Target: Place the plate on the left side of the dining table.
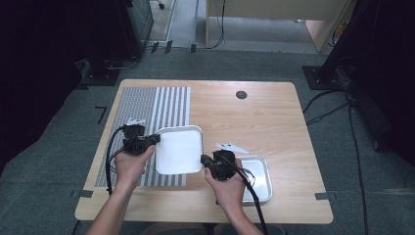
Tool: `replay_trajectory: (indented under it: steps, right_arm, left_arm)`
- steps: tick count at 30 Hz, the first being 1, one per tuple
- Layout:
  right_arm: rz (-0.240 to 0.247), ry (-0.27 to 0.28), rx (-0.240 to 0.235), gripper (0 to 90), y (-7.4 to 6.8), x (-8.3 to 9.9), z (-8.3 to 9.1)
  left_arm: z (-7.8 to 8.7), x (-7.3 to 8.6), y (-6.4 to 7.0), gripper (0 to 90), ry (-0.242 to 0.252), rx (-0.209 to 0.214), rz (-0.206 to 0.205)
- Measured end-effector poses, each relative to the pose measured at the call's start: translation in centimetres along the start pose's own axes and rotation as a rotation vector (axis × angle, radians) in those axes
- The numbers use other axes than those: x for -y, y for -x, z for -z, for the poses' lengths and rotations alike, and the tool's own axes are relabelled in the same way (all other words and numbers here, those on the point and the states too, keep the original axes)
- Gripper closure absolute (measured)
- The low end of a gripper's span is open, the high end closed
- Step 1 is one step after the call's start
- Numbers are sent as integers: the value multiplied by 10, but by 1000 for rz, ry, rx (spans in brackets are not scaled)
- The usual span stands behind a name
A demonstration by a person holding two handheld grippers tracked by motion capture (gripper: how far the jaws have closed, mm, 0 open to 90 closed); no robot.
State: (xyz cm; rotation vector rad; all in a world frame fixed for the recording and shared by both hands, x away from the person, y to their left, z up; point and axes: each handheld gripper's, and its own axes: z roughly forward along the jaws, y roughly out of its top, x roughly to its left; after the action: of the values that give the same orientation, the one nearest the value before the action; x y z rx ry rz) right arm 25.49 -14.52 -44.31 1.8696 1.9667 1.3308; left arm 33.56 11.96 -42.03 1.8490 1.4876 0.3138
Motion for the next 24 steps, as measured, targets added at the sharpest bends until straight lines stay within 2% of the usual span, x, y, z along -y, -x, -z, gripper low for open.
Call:
replay_trajectory:
  steps: [6, 15, 20, 22, 24]
  right_arm:
    - [2, -8, -9, 880, -14, -2, -17]
    - [-8, -25, -23, 874, -36, -5, -47]
    - [-9, -32, -31, 871, -46, -7, -62]
    - [-7, -30, -34, 869, -49, -8, -67]
    - [-5, -28, -32, 869, -52, -9, -74]
  left_arm:
    - [0, -3, -21, 847, -6, -9, 16]
    - [-6, -12, -53, 849, -16, -53, 36]
    - [-9, -17, -67, 846, -19, -75, 32]
    - [-12, -19, -72, 842, -21, -85, 16]
    - [-16, -22, -80, 840, -23, -94, 22]
